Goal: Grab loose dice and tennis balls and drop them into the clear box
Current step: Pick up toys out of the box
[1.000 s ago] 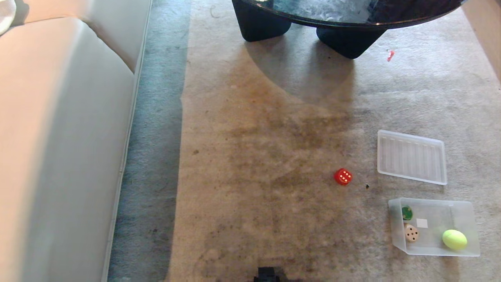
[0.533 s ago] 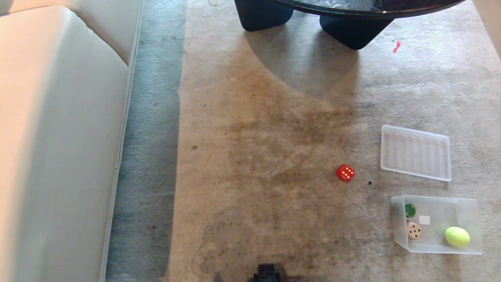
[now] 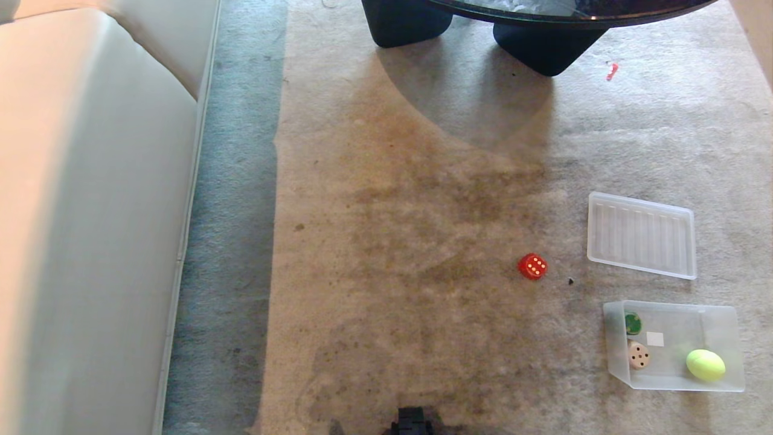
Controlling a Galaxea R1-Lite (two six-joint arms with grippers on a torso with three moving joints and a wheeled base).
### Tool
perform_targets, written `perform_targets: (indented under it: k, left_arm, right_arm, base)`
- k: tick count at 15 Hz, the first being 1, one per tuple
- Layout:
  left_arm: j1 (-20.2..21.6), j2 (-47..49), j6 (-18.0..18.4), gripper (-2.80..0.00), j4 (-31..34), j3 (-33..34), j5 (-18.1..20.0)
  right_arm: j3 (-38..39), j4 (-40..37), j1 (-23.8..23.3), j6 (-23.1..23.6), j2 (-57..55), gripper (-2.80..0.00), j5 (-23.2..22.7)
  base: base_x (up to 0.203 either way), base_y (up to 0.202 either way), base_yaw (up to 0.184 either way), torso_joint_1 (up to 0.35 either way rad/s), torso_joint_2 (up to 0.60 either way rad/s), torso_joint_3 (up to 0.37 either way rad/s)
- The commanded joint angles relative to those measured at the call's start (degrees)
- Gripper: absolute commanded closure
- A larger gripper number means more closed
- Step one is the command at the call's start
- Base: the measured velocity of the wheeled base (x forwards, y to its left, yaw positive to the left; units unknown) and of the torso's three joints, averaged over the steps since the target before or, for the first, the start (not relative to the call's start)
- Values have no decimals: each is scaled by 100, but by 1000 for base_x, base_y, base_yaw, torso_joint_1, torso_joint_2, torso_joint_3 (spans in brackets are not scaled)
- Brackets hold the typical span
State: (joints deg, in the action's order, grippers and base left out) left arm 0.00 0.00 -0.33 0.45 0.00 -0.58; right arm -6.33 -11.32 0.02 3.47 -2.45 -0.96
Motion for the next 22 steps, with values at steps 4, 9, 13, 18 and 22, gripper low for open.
perform_targets:
  k: [4,9,13,18,22]
  left_arm:
    - [0,0,-2,0,-1,9,-4]
    - [0,0,-2,0,-1,9,-4]
    - [0,0,-2,0,-1,0,-4]
    - [0,0,-2,0,-1,9,-4]
    - [0,0,-2,0,-1,9,-4]
  right_arm:
    - [-1376,154,17,-143,-3278,0,-146]
    - [-1813,1899,113,-238,-6083,0,-295]
    - [-2232,3751,207,-323,-8050,0,-317]
    - [-2832,6195,389,-317,-10845,0,-393]
    - [-3287,7463,538,339,-12280,0,-432]
  base:
    - [0,0,0,0,0,0]
    - [0,0,0,0,0,0]
    - [0,0,0,0,0,0]
    - [0,0,0,0,0,0]
    - [0,0,0,0,0,0]
